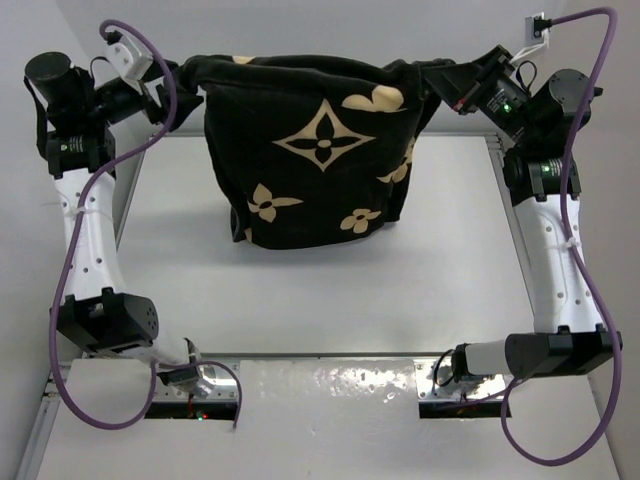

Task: Put the pillow into the pillowcase

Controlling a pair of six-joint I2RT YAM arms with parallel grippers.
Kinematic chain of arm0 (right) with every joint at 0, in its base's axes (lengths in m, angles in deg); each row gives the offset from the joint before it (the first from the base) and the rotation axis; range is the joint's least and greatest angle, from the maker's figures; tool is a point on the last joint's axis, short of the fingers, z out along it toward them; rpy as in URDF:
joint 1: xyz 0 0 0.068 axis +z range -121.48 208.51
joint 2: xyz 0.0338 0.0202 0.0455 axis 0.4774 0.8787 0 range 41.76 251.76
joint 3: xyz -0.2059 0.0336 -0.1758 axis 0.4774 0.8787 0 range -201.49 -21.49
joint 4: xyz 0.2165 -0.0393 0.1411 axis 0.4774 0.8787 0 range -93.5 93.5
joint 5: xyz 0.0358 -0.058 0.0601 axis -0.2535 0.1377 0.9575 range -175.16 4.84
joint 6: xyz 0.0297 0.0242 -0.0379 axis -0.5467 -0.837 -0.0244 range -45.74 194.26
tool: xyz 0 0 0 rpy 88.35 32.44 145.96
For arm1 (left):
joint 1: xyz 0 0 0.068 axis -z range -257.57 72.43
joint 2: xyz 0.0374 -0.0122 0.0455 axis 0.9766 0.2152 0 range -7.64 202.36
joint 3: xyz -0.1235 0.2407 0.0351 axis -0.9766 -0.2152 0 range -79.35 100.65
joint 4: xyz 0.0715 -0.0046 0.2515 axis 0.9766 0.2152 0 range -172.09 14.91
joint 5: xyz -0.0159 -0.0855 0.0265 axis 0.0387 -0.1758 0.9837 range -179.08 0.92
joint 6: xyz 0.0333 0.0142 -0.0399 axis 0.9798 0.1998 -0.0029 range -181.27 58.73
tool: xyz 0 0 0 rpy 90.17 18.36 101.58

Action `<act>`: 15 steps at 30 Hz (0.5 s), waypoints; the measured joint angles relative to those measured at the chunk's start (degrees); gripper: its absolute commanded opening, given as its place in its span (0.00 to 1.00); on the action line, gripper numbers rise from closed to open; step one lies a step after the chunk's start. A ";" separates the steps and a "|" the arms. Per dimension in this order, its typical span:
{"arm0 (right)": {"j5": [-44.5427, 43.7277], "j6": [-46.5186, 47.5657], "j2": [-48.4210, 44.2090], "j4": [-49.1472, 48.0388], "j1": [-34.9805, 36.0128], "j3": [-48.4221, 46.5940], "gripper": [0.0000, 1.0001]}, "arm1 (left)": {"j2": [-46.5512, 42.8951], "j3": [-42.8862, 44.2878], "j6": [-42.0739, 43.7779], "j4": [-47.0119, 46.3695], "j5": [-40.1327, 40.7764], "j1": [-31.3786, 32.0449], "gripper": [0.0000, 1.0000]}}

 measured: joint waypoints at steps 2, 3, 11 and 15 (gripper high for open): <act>-0.02 -0.04 0.02 0.02 0.02 0.02 0.00 | -0.50 0.33 4.63 3.19 2.14 1.18 0.79; -0.07 -0.04 0.02 0.02 0.11 0.07 0.00 | -0.52 0.52 6.97 4.55 3.74 2.32 0.79; -0.33 0.02 0.00 -0.02 0.81 1.05 0.00 | 0.09 1.18 20.87 10.43 14.23 7.50 0.41; -0.44 0.50 -0.39 0.13 0.81 1.95 0.00 | 2.29 3.85 25.14 12.57 16.94 7.74 0.00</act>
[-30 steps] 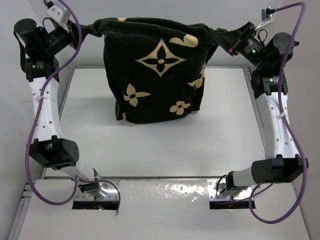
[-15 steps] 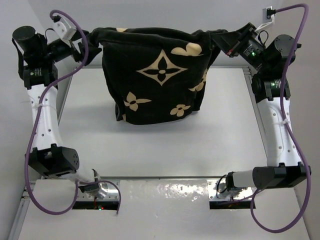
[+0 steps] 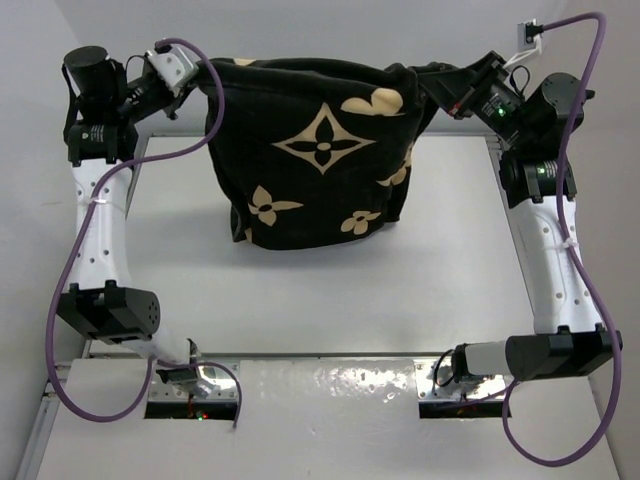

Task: Put the pillow into the pillowcase

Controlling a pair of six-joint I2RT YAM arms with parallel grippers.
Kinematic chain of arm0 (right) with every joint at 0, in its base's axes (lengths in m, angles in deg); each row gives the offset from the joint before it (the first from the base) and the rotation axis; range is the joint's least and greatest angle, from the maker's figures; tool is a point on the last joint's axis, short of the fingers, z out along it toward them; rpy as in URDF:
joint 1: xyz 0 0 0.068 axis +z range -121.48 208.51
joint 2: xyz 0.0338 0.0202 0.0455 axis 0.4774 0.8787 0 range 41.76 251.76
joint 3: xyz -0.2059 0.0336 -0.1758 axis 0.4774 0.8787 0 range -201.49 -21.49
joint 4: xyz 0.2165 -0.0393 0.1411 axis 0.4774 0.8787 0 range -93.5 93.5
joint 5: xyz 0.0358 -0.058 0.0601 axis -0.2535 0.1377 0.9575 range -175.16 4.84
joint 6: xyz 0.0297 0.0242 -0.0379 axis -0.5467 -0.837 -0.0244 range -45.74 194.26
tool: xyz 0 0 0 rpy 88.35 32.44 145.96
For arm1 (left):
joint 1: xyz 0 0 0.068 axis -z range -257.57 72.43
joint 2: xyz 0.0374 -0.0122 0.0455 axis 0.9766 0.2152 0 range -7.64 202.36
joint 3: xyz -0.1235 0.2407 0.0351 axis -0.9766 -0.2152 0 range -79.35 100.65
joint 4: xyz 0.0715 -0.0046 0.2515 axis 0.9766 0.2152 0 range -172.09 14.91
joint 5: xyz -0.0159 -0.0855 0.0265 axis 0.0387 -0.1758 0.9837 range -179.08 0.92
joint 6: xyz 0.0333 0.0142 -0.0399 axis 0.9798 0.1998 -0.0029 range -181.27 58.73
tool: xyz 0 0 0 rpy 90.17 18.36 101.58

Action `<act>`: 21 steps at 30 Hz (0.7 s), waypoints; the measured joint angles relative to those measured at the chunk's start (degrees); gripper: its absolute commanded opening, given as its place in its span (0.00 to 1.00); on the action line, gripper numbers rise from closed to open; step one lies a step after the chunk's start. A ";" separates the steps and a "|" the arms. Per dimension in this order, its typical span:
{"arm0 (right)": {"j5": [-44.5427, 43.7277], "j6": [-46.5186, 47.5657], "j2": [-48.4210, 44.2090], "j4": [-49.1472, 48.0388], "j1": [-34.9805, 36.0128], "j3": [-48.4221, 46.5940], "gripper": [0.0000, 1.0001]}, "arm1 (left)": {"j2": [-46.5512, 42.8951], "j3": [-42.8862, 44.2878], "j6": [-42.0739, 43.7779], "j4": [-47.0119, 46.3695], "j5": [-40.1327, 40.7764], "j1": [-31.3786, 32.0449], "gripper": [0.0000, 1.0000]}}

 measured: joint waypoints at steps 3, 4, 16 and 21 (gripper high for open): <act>-0.02 0.37 -0.11 0.07 -0.07 0.22 0.00 | 0.76 1.66 1.62 1.09 1.53 0.00 0.00; -0.02 0.37 0.02 0.04 -0.11 0.22 0.00 | 0.83 2.08 1.40 0.90 2.21 0.00 0.00; 2.21 -14.78 23.17 -4.92 -6.56 -37.11 0.00 | 11.21 28.70 -25.64 -20.65 12.61 -6.60 0.00; 4.50 -17.31 8.59 -15.93 -6.73 -21.51 0.00 | 9.07 34.77 -38.29 -30.56 7.50 -15.17 0.00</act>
